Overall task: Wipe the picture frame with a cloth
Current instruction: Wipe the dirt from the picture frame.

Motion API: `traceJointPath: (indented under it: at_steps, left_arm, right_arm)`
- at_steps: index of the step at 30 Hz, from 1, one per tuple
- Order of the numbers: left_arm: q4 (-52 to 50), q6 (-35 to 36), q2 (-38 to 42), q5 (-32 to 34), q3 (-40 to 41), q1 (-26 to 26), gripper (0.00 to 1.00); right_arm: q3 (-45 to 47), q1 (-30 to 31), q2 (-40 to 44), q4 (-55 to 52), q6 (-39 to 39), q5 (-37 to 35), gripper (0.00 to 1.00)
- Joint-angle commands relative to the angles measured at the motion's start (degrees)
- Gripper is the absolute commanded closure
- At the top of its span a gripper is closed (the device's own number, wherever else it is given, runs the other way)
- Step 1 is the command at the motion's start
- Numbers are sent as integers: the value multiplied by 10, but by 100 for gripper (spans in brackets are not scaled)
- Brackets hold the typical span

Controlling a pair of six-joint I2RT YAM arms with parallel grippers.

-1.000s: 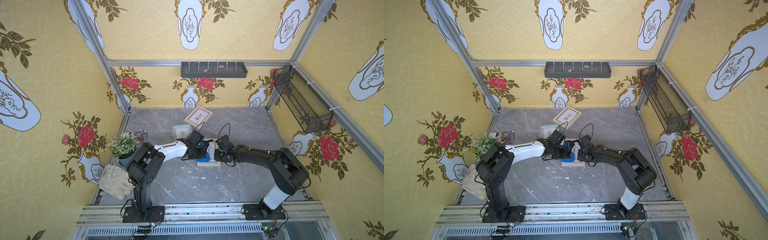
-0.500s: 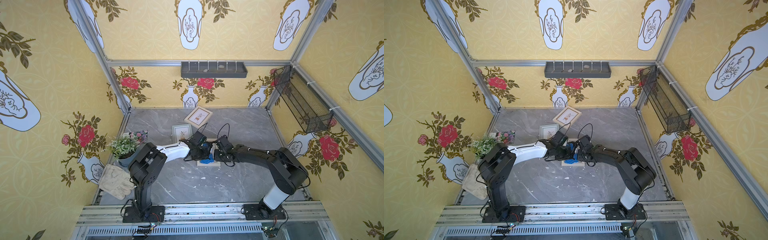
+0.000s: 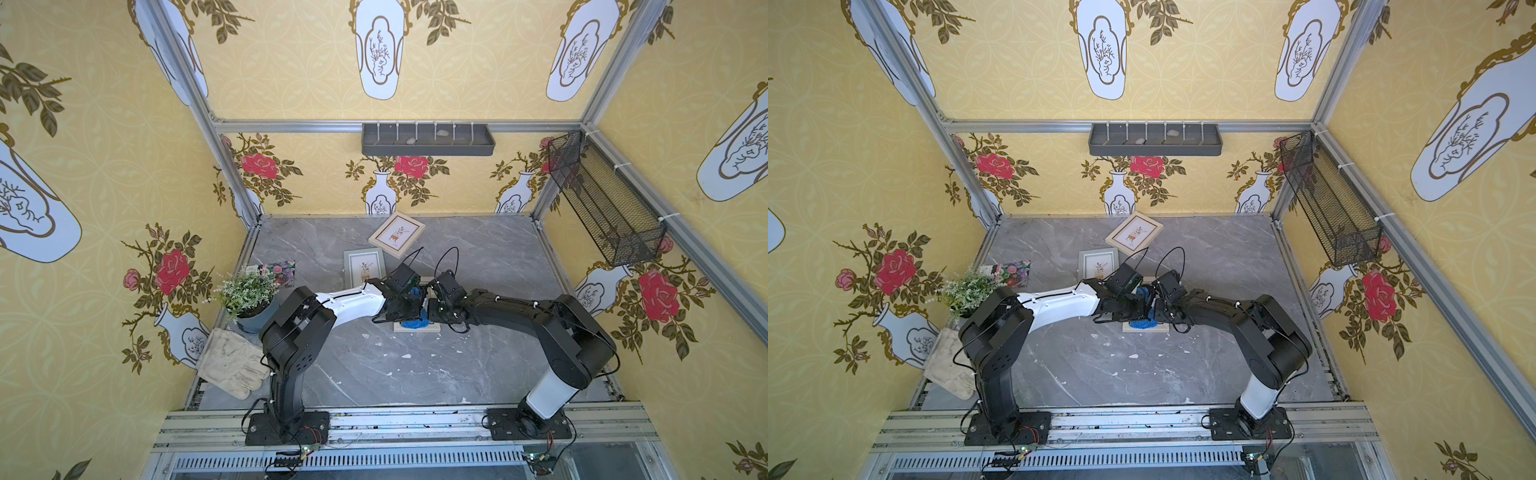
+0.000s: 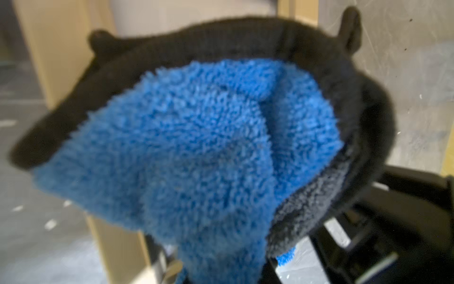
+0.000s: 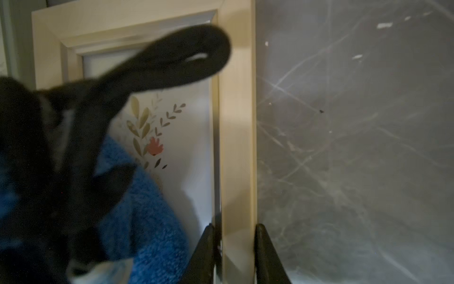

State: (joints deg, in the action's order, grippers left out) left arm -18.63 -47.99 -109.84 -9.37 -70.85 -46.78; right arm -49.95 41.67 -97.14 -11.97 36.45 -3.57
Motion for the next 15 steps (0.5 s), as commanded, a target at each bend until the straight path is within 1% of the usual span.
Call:
traceJointPath:
  at_steps: [1, 3, 6, 9, 12, 15]
  left_arm:
    - [-33, 8, -4, 15, 1, 10, 100]
    - [-25, 9, 23, 23, 46, 32, 100]
    - [-43, 23, 72, 57, 103, 58, 100]
    - [-46, 31, 98, 61, 129, 65, 100]
    - [-33, 24, 89, 40, 107, 52, 100]
    - [-34, 21, 46, 28, 40, 26, 100]
  right_arm:
    - [2, 6, -14, -74, 8, -14, 89]
    - [4, 7, -14, -75, 7, -18, 89]
    - [10, 5, -9, -73, 8, -21, 89]
    - [10, 4, -8, -73, 7, -21, 89]
    - [7, 5, -10, -74, 7, -22, 89]
    - [4, 6, -10, -78, 7, -23, 89]
